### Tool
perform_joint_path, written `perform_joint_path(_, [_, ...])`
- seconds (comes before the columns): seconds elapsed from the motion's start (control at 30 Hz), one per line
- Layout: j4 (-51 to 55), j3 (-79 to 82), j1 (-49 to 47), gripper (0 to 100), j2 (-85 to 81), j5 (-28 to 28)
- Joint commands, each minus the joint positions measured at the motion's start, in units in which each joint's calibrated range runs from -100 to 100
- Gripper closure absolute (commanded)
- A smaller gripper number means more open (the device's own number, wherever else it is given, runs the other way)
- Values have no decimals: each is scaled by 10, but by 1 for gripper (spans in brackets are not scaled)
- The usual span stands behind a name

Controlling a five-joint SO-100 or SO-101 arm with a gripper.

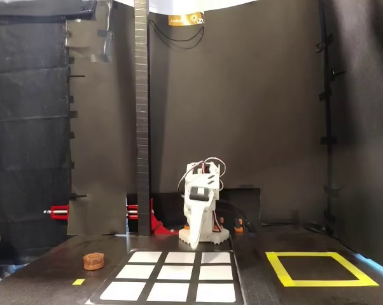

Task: Pick and place at Grid spot 3

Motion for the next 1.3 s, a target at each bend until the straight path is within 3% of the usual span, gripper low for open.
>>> perform_joint_path(0.0, [21,-115,9,100,97,-1])
perform_joint_path(0.17, [72,-279,12,100,257,-2])
perform_joint_path(0.7, [465,-1002,53,100,840,0])
perform_joint_path(0.87, [486,-1040,57,100,897,19])
perform_joint_path(1.03, [470,-1040,92,100,897,85])
perform_joint_path(1.27, [469,-1040,198,100,896,248])
